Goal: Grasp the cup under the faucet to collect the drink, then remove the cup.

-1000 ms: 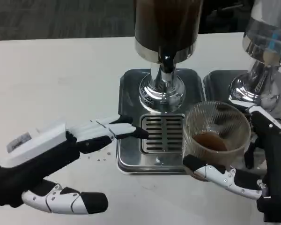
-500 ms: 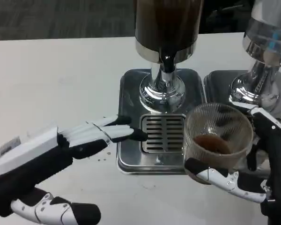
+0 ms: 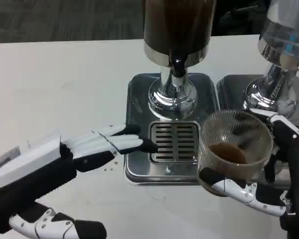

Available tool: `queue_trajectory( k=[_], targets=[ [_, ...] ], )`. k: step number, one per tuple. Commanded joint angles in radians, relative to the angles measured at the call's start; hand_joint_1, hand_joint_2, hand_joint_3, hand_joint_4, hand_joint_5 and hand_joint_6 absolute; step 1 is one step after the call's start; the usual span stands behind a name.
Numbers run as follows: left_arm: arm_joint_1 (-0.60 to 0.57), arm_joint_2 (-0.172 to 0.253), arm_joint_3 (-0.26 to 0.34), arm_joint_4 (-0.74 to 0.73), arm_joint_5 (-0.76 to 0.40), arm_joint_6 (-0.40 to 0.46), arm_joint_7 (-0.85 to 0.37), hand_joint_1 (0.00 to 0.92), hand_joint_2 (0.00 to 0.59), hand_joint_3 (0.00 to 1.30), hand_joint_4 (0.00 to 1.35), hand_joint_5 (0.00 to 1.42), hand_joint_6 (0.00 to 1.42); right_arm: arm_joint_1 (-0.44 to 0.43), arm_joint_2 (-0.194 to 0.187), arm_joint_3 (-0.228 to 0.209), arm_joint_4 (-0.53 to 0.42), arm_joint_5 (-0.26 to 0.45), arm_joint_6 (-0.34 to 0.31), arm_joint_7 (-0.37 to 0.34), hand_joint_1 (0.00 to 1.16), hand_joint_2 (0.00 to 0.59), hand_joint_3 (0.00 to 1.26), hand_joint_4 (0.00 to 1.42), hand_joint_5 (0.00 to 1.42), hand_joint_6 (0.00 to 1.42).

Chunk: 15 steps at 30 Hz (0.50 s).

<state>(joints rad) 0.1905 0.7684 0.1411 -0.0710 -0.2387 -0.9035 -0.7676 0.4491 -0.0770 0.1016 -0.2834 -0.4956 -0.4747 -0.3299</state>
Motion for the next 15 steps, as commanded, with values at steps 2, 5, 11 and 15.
queue_trajectory(
  k=[2,5,11,15],
  targets=[
    [0.006,0.012,0.003,-0.007,-0.019,0.006,-0.005,0.000,0.140,0.16,0.04,0.03,0.06,-0.003,0.010,-0.004,-0.035,0.018,-0.032,-0.005,1.15,0.135,0.98,1.04,1.18,1.35],
    [0.005,0.013,0.003,-0.006,-0.020,0.005,-0.006,0.000,0.140,0.16,0.04,0.03,0.06,-0.005,0.009,-0.005,-0.034,0.018,-0.032,-0.005,1.15,0.135,0.98,1.04,1.18,1.35],
    [0.004,0.013,0.004,-0.003,-0.010,-0.003,-0.005,0.000,0.140,0.16,0.04,0.03,0.06,-0.007,0.011,-0.005,-0.028,0.020,-0.036,-0.006,1.15,0.135,0.98,1.04,1.18,1.35],
    [0.001,0.011,0.006,0.002,-0.008,-0.007,-0.003,0.000,0.140,0.16,0.04,0.03,0.06,-0.008,0.013,-0.003,-0.024,0.018,-0.040,-0.008,1.15,0.135,0.98,1.04,1.18,1.35]
  ],
)
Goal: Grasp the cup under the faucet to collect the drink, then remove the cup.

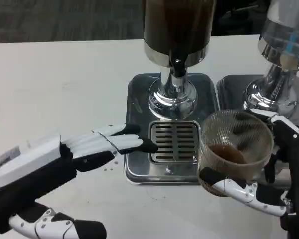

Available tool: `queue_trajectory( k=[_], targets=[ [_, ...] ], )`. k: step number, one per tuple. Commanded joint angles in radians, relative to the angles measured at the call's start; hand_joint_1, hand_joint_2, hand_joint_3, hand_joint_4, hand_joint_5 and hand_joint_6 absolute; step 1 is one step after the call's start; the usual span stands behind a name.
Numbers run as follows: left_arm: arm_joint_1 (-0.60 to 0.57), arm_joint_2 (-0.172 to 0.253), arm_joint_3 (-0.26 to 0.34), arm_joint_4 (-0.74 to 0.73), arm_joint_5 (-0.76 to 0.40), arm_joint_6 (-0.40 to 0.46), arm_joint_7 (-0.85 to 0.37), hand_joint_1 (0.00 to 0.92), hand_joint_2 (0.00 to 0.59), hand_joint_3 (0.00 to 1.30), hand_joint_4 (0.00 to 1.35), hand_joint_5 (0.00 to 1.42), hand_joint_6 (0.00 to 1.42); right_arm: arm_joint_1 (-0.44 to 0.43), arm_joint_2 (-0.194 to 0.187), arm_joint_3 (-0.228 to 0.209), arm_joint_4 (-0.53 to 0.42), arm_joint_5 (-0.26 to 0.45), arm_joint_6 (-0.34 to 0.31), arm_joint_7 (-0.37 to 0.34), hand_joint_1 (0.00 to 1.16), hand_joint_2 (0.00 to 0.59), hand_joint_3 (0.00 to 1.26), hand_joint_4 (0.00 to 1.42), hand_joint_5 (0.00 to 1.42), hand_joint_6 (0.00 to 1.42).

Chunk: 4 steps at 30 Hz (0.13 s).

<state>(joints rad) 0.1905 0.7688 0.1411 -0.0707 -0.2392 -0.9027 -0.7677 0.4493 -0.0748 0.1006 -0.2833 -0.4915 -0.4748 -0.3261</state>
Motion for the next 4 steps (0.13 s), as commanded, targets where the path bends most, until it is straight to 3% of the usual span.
queue_trajectory(
  k=[1,4],
  targets=[
    [0.001,0.011,0.006,0.002,-0.007,-0.008,-0.003,0.000,0.140,0.16,0.04,0.03,0.06,-0.008,0.011,-0.002,-0.024,0.013,-0.040,-0.012,1.15,0.135,0.98,1.04,1.18,1.35],
    [0.007,0.009,0.010,-0.001,-0.005,-0.011,0.000,0.000,0.140,0.16,0.04,0.03,0.06,-0.011,0.009,-0.004,-0.024,0.015,-0.040,-0.010,1.15,0.135,0.98,1.05,1.18,1.35]
  ],
)
